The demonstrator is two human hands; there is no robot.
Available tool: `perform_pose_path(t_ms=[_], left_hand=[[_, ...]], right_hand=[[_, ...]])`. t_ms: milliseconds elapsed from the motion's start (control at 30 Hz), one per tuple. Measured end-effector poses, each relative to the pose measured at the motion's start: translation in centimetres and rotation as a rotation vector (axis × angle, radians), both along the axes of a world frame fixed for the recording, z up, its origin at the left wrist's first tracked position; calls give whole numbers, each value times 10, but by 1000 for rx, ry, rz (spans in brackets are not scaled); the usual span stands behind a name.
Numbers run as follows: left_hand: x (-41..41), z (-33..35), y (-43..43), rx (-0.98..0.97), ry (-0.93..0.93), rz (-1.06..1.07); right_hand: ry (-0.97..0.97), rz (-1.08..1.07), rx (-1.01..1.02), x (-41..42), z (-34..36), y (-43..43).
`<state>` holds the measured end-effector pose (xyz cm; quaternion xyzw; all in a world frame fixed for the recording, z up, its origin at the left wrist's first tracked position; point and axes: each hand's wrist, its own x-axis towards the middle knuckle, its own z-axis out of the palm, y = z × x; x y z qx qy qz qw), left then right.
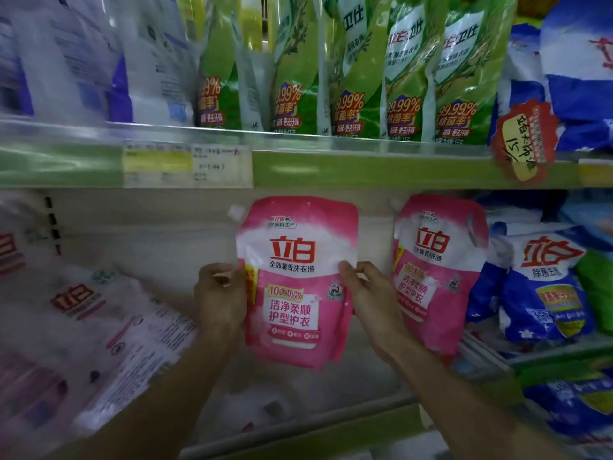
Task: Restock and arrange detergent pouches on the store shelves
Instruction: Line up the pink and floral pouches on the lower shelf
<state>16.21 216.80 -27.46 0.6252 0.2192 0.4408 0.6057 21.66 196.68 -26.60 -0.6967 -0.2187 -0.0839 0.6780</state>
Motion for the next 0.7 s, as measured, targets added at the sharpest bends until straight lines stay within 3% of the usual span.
perform_pose_path(t_ms=[200, 267, 367, 567, 700], left_hand=[[-13, -8, -10, 55, 161, -97], [-19, -14, -21, 111, 168, -111], [-18, -28, -50, 119, 203, -211], [18, -26, -119, 96, 72, -457], [48, -28, -158, -40, -32, -660]], right_hand=[[154, 218, 31, 9, 7, 17], [215, 227, 70, 11, 7, 19], [134, 144, 51, 10, 9, 15], [52, 72, 127, 1, 2, -17], [81, 29, 242, 20, -4, -49]])
